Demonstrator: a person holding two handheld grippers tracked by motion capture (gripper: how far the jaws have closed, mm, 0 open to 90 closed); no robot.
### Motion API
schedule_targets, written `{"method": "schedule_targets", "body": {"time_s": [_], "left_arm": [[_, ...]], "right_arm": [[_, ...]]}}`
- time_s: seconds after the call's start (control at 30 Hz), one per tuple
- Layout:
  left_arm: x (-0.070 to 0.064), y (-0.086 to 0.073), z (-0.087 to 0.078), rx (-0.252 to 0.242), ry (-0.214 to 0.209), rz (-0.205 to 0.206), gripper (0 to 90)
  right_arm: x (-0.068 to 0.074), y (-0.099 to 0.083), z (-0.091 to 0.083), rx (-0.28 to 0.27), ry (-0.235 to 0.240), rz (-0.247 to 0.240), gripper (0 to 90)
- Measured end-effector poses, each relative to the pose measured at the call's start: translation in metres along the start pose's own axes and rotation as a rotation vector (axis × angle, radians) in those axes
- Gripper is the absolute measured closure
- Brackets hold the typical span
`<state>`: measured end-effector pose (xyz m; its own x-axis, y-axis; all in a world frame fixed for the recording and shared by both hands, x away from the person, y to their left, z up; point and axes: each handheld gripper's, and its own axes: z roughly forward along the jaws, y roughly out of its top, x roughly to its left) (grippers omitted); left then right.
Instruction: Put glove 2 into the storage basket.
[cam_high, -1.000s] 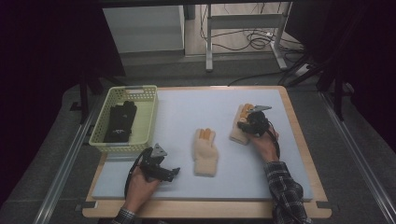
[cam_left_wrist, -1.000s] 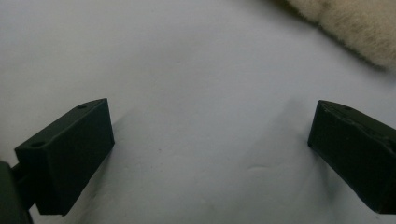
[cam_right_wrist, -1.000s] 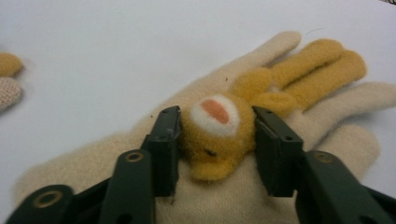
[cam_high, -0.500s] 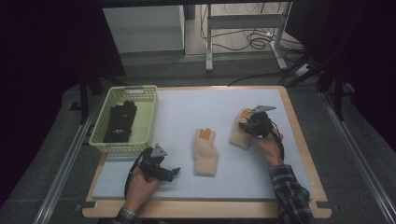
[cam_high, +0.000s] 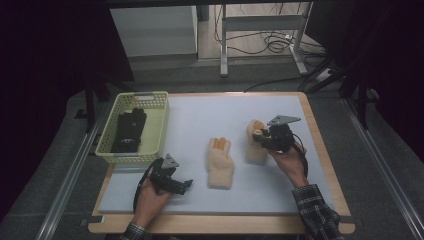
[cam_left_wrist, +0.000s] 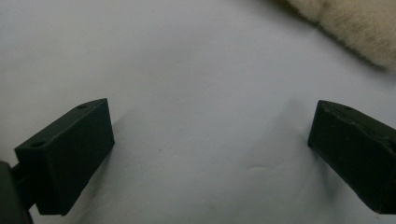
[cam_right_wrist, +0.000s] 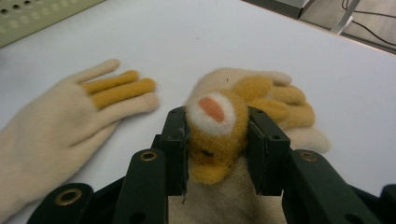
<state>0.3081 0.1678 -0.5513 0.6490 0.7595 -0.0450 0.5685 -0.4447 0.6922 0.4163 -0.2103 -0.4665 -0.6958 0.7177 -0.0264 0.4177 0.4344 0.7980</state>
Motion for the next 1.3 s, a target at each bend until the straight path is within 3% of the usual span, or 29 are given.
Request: {"method": "schedule_targets", "body": {"time_s": [0.3, 0.67, 0.83, 0.93, 1.3], "left_arm": [[0.000, 0.000, 0.000, -0.002, 0.001, 0.000, 0.3], [0.000, 0.000, 0.000, -0.001, 0.000, 0.001, 0.2], [0.000, 0.000, 0.000, -0.001, 0.000, 0.001, 0.3], [0.000, 0.000, 0.000, -0.003, 0.001, 0.000, 0.3], [0.000, 0.000, 0.000, -0.001, 0.001, 0.002, 0.3]], "right_arm": [[0.036, 0.011, -0.011, -0.022, 0.064, -0.045, 61.7], [0.082, 0.031, -0.015, -0.043, 0.192, -0.081, 61.4], [0.104, 0.036, -0.001, -0.028, 0.239, -0.105, 61.1], [0.114, 0.033, 0.014, -0.008, 0.243, -0.123, 60.6], [0.120, 0.003, 0.052, 0.077, 0.237, -0.103, 54.5]]}}
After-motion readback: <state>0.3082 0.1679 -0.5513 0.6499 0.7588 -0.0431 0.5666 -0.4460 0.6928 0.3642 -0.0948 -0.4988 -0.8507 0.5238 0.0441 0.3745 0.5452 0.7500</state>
